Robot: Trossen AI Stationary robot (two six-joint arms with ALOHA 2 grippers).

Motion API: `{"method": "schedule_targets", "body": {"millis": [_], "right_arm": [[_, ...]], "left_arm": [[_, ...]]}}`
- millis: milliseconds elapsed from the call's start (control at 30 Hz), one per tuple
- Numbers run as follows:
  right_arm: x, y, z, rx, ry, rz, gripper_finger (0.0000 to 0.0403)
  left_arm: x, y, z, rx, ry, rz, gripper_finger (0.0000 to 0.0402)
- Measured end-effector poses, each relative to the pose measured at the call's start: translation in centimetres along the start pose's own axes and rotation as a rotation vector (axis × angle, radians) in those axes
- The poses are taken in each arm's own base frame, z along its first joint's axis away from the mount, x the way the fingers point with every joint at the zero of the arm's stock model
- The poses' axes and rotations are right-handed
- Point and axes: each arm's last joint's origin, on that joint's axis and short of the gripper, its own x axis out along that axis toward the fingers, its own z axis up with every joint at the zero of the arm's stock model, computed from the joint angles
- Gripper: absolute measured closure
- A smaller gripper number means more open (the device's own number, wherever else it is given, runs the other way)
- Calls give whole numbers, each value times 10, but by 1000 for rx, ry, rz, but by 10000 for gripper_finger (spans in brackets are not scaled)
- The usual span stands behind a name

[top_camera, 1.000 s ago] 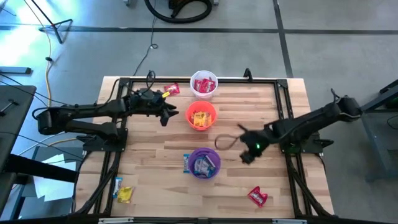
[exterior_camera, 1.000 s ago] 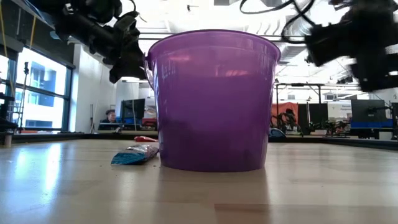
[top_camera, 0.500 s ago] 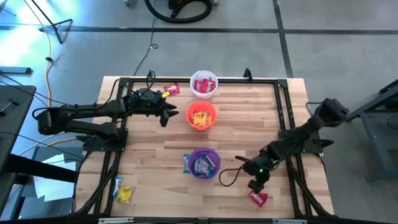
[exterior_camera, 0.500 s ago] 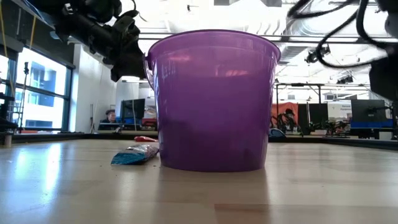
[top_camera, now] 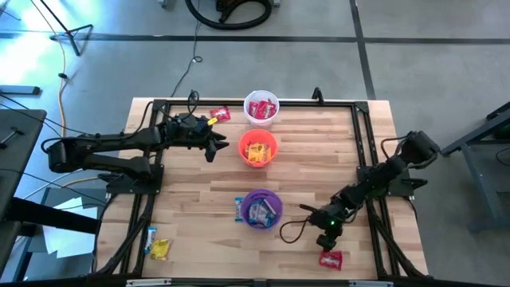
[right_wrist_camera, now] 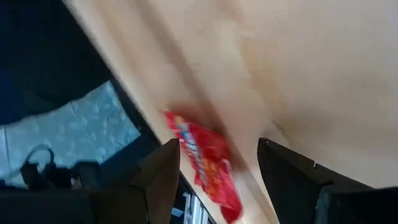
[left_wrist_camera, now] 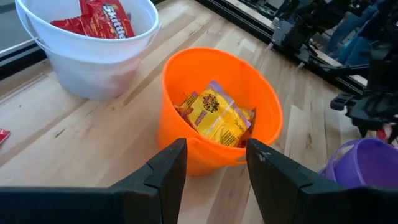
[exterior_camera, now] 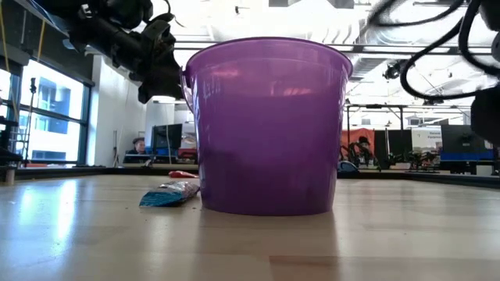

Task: Sort candy
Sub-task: Put the red candy into the white bucket

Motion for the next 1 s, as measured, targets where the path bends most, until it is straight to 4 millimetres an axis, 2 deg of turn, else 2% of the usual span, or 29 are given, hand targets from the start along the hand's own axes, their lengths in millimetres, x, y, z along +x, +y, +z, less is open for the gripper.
{"method": "schedule_targets", "body": {"millis": [267,467,567,700,933,1000], "right_arm": [[14,2,-6,-241,24,11,194],[20,1,-5,-332,22,16,196],[20,1,-5,-362,18,13,210],[20,0,-5,-391,15,7,258],[18,1,-3,-382,-3,10,383],[13,4,-3,-371,-26,26,395]], "left_arm": [[0,0,-1,0,7,3,248],[0,0,-1,-11,9,3,248],[0,0,-1,-13,9,3,248],[0,0,-1,-14,9,4,248],[-1,0,-1,-23,6,4,248],[-2,0,0,-22,0,1,248]]}}
